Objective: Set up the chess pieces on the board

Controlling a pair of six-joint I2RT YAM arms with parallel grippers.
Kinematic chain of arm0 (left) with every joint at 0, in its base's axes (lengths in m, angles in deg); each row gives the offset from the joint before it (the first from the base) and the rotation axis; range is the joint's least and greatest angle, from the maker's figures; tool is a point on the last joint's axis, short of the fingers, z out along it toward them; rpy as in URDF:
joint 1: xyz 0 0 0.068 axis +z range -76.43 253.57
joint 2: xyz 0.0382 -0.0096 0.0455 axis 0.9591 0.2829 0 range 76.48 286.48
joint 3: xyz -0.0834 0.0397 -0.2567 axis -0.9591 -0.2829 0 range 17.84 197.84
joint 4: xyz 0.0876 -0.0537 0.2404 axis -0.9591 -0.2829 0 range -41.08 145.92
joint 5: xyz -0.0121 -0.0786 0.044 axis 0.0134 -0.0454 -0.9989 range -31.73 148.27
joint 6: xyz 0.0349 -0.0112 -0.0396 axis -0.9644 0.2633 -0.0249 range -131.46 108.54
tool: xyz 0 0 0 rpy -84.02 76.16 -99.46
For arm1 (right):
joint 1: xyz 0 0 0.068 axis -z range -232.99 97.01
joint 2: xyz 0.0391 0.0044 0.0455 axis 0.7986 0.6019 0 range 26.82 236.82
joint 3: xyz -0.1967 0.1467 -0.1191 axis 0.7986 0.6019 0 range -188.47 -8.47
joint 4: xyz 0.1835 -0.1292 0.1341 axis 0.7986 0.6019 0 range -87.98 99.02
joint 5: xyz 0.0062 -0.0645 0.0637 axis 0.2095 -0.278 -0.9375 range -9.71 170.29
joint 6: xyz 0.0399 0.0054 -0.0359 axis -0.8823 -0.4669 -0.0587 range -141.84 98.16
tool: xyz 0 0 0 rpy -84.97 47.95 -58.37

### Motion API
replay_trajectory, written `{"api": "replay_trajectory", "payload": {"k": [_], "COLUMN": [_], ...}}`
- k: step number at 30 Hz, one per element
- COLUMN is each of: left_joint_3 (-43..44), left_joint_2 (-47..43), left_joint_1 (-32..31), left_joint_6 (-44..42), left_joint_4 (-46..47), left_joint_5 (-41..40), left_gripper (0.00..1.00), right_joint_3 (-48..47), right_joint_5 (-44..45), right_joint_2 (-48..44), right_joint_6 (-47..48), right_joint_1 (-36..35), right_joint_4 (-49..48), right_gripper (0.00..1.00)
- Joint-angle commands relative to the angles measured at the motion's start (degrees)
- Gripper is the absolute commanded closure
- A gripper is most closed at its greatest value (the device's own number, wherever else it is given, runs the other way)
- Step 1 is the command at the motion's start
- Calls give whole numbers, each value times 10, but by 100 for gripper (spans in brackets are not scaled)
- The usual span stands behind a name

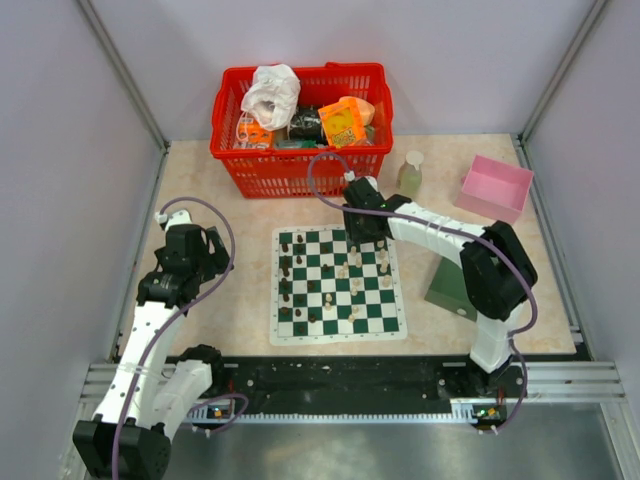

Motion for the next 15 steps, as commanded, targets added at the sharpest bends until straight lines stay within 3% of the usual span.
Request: {"api": "replay_trajectory", "payload": {"k": [1, 15], "left_joint_3": [-1, -1], "left_joint_2": [-2, -3], "left_joint_1": [-1, -1], "left_joint_6": [0, 0], "left_joint_4": [21, 21], "left_joint_5": [-4, -5], "left_gripper": [7, 7], "right_joint_3": [-37, -64], "right_joint_5": [1, 1], "right_joint_2": [16, 60], "right_joint_6": [11, 26], "right_joint_1": [13, 29], "right_joint_4": [-20, -30], "right_gripper": [51, 59]}}
